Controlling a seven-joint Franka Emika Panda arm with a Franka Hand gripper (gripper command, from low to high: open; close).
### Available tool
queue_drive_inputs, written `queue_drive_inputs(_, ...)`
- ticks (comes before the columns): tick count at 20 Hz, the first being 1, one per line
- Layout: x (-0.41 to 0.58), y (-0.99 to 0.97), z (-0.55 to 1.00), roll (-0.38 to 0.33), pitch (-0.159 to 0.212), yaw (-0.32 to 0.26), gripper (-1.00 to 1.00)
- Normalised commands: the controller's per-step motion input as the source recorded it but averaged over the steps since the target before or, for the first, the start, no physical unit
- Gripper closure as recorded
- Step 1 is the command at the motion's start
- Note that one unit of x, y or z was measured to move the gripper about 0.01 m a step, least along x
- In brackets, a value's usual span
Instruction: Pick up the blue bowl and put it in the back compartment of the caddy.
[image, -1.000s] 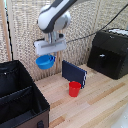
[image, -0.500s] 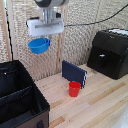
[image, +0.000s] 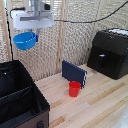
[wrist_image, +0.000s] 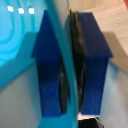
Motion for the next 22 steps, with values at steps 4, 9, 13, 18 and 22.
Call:
queue_drive_inputs(4,0.189,0.89,0.0,-0.085,0.043,0.0,1.0)
queue_drive_inputs(9,0.248,0.82,-0.09,-0.125,0.043,0.0,1.0)
queue_drive_inputs(13,0.151,0.74,-0.13,-0.126,0.026,0.002,1.0)
queue_drive_inputs(18,0.073,0.55,-0.23,-0.129,0.0,0.0,-1.0)
queue_drive_inputs(22,0.03,0.09,0.32,-0.033,0.024,0.0,-1.0)
